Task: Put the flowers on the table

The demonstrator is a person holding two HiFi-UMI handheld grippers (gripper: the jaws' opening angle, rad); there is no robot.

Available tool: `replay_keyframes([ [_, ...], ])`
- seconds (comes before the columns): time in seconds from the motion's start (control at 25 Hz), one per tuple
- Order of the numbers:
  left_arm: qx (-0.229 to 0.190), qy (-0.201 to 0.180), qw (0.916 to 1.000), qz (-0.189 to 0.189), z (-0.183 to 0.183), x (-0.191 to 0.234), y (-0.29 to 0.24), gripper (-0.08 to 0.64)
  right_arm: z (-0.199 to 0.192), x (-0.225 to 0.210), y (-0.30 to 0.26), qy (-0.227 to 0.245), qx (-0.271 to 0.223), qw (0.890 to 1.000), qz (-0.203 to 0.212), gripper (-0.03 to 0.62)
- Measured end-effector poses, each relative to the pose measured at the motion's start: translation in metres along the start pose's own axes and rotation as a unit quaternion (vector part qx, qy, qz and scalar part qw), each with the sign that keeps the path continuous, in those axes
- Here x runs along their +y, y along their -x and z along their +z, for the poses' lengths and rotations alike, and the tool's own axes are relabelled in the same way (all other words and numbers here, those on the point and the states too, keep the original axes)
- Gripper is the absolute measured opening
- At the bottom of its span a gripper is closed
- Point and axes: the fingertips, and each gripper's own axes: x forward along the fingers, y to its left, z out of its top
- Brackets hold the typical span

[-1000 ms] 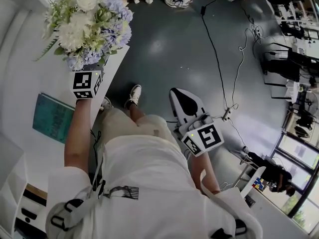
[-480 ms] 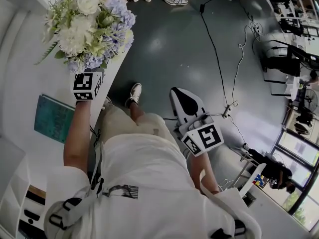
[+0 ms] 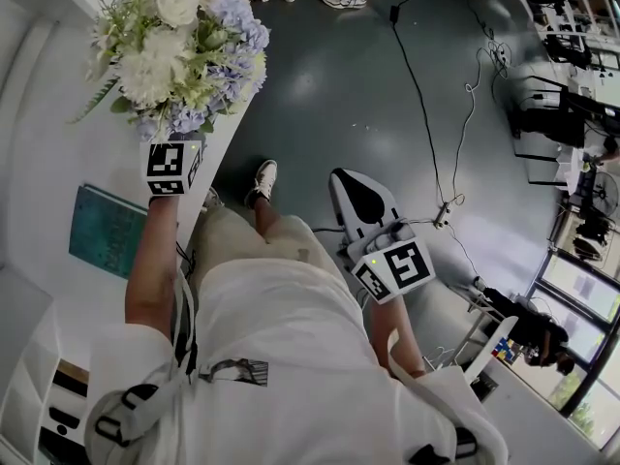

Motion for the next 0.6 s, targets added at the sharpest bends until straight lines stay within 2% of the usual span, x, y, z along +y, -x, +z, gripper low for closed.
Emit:
replay_keyframes([
  [0.12, 0.000, 0.002, 1.0000, -0.001, -0.001, 0.000, 0.001, 0.483, 0.001, 0.001, -0.001, 0.000, 0.000, 1.000, 0.002, 0.011],
  [0.6, 0.003, 0.003, 1.0000, -0.005, 0.004, -0.005, 0.019, 0.488, 0.008, 0.019, -0.010, 0.004, -0.007, 1.000, 0.028, 0.011],
])
